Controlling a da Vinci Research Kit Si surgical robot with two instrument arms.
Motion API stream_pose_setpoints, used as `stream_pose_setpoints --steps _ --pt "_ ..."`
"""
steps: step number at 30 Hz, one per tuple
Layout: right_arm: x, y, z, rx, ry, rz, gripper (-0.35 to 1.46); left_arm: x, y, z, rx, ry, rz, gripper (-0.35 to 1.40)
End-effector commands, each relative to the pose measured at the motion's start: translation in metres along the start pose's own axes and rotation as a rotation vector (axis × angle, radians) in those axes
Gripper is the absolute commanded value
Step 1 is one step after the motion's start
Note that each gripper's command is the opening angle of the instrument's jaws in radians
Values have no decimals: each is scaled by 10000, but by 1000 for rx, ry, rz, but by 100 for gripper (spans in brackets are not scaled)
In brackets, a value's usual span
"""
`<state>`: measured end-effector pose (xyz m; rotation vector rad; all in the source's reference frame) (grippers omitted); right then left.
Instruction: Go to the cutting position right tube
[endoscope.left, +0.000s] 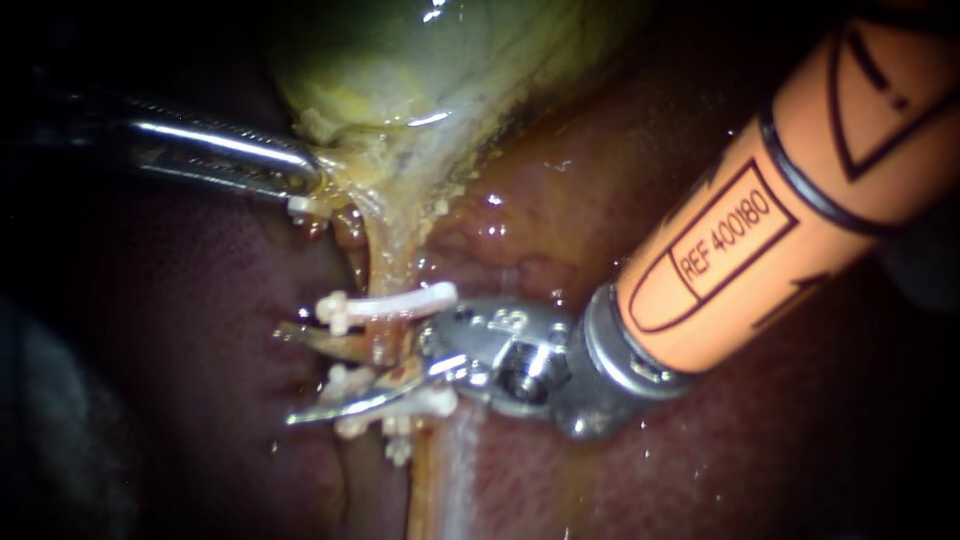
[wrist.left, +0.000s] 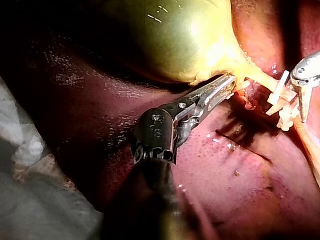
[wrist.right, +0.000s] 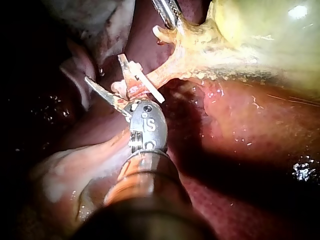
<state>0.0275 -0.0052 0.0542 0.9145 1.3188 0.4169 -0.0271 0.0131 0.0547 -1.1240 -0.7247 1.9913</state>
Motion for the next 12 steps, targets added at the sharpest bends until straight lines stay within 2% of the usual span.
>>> stream_pose_setpoints --steps 1,12 --pt "0 0 0 0 0 0 122 0 0 0 0 0 0 -35" --pt "-1 1 -1 0 0 17 122 0 0 0 0 0 0 -35"
